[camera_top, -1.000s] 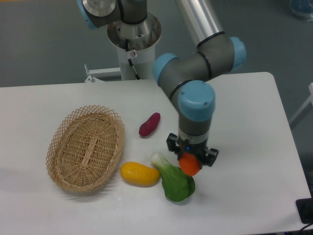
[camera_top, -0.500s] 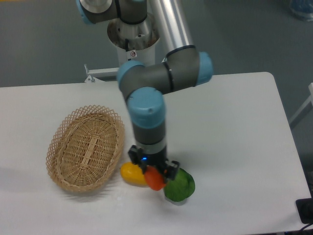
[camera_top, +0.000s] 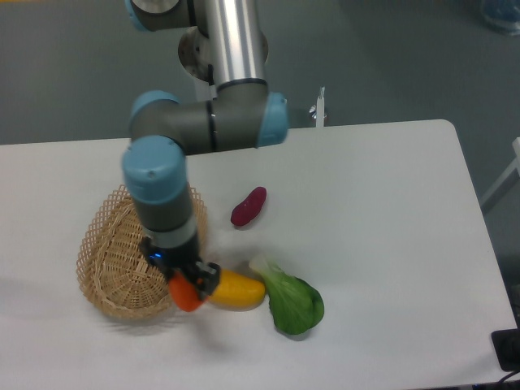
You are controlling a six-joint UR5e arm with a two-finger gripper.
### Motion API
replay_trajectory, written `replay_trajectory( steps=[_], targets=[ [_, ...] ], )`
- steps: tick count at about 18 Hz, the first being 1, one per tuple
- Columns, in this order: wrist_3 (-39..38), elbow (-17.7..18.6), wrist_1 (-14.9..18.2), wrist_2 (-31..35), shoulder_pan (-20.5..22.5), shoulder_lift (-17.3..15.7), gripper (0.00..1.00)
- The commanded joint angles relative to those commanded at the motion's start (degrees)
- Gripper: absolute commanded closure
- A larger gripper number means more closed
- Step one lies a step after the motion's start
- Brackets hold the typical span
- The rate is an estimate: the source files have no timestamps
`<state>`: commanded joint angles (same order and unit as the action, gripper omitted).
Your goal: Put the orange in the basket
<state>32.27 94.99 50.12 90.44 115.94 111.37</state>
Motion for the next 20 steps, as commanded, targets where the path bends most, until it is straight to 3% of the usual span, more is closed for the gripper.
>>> replay_trajectory(
  steps=[2,5,11,13,15,20],
  targets=[
    [-2.9,3.1,-3.9,0.3,-2.6,-0.9,0.42],
    [-4.8,3.2,-4.1,0.4,-4.0,-0.3,0.3],
    [-5.0,3.4,-4.0,0.4,-5.5,2.0,0.26],
    [-4.9,3.4,-4.1,0.4,-5.6,2.6,0.07],
    [-4.9,3.4,-4.1,0.4,-5.8,2.8,0.01],
    [-5.0,3.5,-4.0,0.4,-5.7,1.9,0.0]
  ],
)
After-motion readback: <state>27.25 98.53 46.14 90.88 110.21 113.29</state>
